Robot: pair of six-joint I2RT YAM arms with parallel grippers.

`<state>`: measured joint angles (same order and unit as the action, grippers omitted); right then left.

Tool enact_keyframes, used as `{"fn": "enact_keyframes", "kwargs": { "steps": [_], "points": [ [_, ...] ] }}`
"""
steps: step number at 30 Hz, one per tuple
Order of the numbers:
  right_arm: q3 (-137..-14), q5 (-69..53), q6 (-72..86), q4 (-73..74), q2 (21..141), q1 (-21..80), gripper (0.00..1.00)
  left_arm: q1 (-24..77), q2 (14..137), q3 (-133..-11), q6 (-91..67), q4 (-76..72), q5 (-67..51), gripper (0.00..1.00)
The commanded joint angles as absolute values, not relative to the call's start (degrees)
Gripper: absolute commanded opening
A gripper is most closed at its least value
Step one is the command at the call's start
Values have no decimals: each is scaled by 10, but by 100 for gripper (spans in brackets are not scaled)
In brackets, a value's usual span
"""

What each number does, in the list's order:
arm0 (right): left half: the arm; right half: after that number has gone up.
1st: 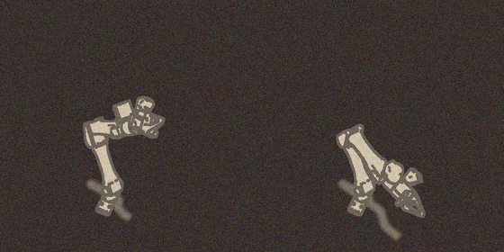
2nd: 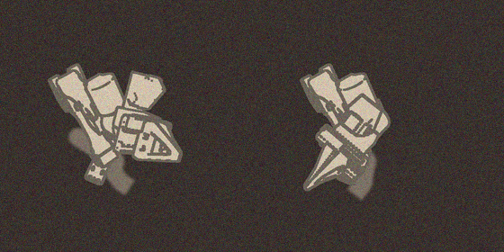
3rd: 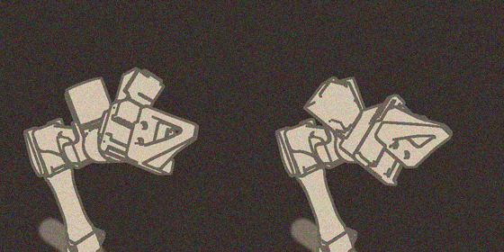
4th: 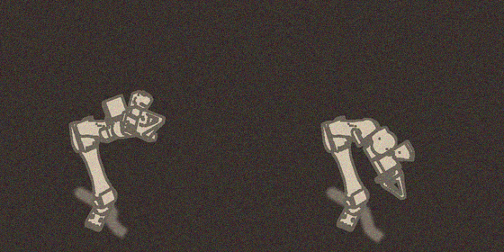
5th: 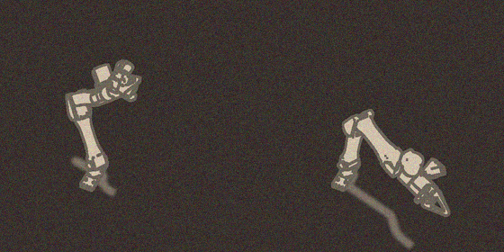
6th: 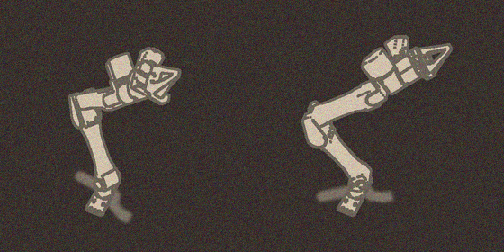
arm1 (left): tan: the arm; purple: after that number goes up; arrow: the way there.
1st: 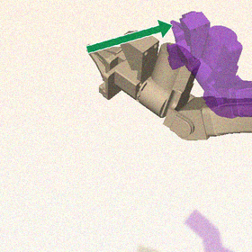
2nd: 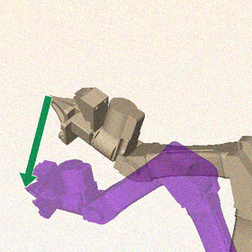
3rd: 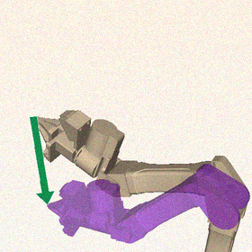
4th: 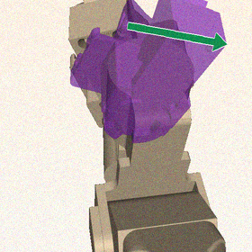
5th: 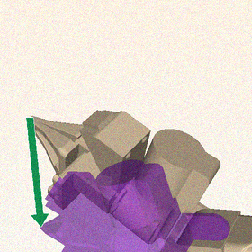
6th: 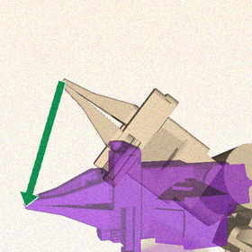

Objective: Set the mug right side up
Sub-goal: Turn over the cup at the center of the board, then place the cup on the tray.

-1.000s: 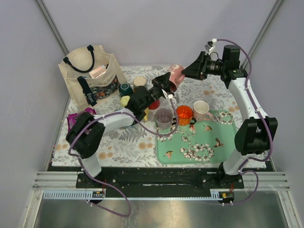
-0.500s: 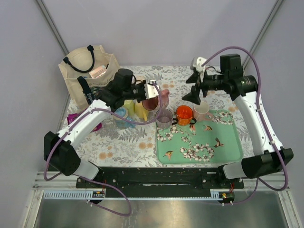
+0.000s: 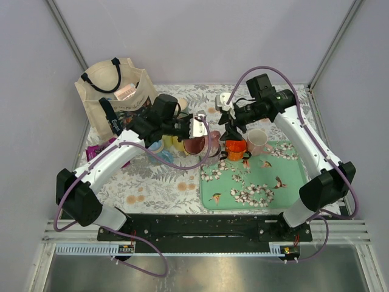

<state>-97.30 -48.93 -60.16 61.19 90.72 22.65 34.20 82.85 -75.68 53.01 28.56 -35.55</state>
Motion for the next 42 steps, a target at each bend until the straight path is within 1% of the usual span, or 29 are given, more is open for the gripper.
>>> {"fn": "enact_keyframes", "kwargs": {
  "steps": [1, 4, 6, 7, 9, 10, 11, 12, 13, 14, 15, 17, 19, 22, 25, 30, 33, 37, 42],
  "points": [
    [-1005, -496, -630, 639, 915, 250, 69, 350, 795, -770, 520, 151, -375, 0],
    [-1005, -494, -622, 637, 921, 256, 63, 351, 789, -756, 508, 96, -372, 0],
    [-999, -490, -618, 633, 922, 261, 55, 351, 795, -762, 499, 91, -372, 0],
    [-997, -487, -612, 628, 924, 262, 44, 351, 795, -765, 492, 87, -373, 0],
    [-997, -479, -604, 627, 926, 264, 15, 351, 796, -763, 476, 72, -368, 0],
    [-998, -472, -597, 628, 927, 264, 3, 350, 796, -761, 468, 62, -367, 0],
    [-999, -461, -592, 626, 925, 263, 0, 351, 795, -758, 461, 56, -361, 7],
    [-998, -454, -590, 626, 920, 261, 0, 351, 795, -756, 454, 51, -354, 19],
    [-992, -450, -590, 622, 913, 258, 0, 351, 792, -755, 446, 47, -345, 39],
    [-981, -452, -579, 612, 902, 246, 0, 351, 789, -753, 438, 42, -332, 53],
    [-974, -458, -565, 601, 891, 235, 0, 351, 783, -749, 422, 32, -317, 61],
    [-968, -472, -531, 591, 875, 202, 0, 348, 771, -740, 387, 8, -291, 74],
    [-970, -490, -499, 591, 860, 159, 0, 345, 759, -739, 375, 4, -279, 80],
    [-964, -514, -437, 577, 831, 88, 0, 340, 744, -739, 353, 3, -260, 81],
    [-929, -523, -387, 536, 776, 16, 0, 338, 735, -737, 339, 3, -250, 81],
    [-809, -507, -290, 421, 696, -128, 0, 337, 741, -750, 309, 3, -230, 81],
    [-731, -485, -254, 353, 655, -194, 0, 337, 748, -763, 280, 4, -218, 81],
    [-654, -460, -266, 314, 618, -262, 0, 337, 750, -771, 252, 8, -209, 81],
    [-571, -424, -296, 294, 602, -316, 0, 337, 742, -762, 235, 19, -190, 81]
  ]
}}
